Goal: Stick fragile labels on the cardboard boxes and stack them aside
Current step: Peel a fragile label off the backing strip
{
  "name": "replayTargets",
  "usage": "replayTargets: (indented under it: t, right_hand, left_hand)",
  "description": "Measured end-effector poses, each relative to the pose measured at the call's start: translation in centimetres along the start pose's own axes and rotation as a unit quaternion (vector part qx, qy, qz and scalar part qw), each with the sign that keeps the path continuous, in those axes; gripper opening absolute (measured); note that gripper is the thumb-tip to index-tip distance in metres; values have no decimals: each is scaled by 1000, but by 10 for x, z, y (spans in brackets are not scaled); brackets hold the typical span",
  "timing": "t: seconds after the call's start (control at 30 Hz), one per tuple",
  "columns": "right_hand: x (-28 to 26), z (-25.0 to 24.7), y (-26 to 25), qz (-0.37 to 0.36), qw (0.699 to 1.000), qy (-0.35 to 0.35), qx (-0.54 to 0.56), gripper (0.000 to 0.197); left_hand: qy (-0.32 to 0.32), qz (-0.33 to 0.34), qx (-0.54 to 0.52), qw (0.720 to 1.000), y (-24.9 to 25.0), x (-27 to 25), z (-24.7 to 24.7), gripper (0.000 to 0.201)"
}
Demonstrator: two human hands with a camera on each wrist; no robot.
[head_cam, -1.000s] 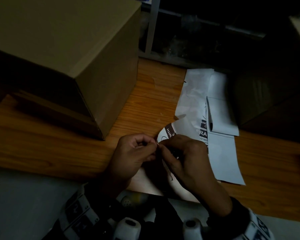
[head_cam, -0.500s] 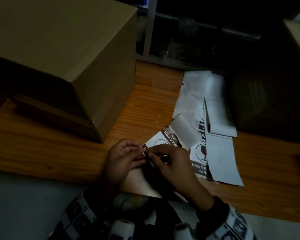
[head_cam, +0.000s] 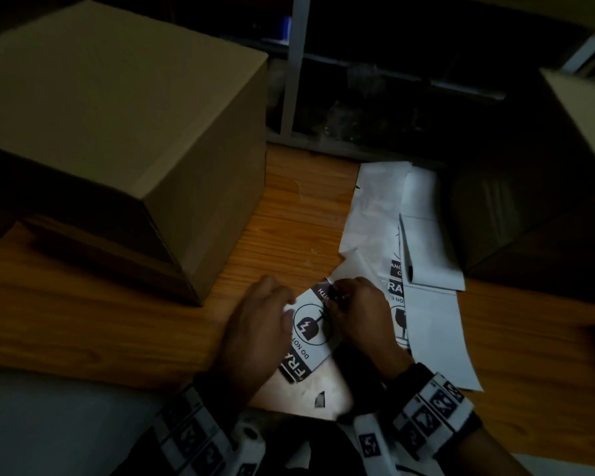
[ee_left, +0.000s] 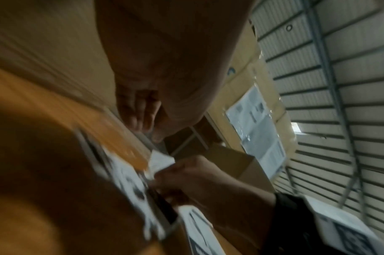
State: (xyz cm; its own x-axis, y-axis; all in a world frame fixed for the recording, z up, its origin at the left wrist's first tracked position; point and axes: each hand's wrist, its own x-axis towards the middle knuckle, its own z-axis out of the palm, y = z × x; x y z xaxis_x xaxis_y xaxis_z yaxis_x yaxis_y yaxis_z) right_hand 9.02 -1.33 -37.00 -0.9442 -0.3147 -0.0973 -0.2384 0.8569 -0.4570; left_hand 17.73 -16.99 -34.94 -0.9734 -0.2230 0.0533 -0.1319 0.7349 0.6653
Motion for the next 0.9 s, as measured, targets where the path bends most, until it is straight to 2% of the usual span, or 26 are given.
replayTargets:
  t: [0.07, 0.13, 0.2, 0.23, 0.33, 0.4, 0.5, 0.57, 0.63, 0.7, 0.83, 0.9]
  right_hand:
    - [2, 1, 2, 20, 1000, 10, 17, 14]
    - [6, 2, 3, 34, 998, 19, 40, 13]
    - [13, 3, 7, 30, 999, 18, 29, 9]
    - [16, 3, 8, 29, 999, 10, 19, 16]
    - [25, 0, 7, 20, 1000, -12, 8, 31]
    - [27, 0, 6, -1, 1000, -28, 3, 28]
    - [27, 1, 9, -36, 998, -44, -3, 16]
    - [24, -1, 9, -54, 998, -43, -11, 15]
    - [21, -4, 7, -64, 997, -37, -16, 15]
    - [22, -5, 5, -75, 996, -37, -21, 12]
    - [32, -3, 8, -90, 992, -76, -45, 15]
    - [33, -2, 8, -87, 992, -87, -25, 24]
  left_hand:
    - [-33, 58, -14, 998, 5, 12, 14, 17]
    - [-94, 89, 12, 991, 3, 20, 30, 27]
    - [-135, 113, 57, 983, -2, 22, 39, 19]
    - [-145, 127, 76, 978, -6, 22, 42, 12]
    - [-150, 158, 112, 970, -15, 22, 46, 14]
    - [-132, 176, 113, 969, -17, 22, 43, 19]
    - [-141, 191, 124, 964, -13, 21, 38, 11]
    - [-139, 133, 78, 978, -12, 20, 35, 6]
    - [-118, 74, 34, 990, -14, 21, 33, 20]
    - [-120, 32, 12, 992, -14, 25, 31, 27]
    - [-73, -81, -65, 992, -8, 49, 26, 26]
    - [-95, -130, -109, 981, -2, 63, 26, 26]
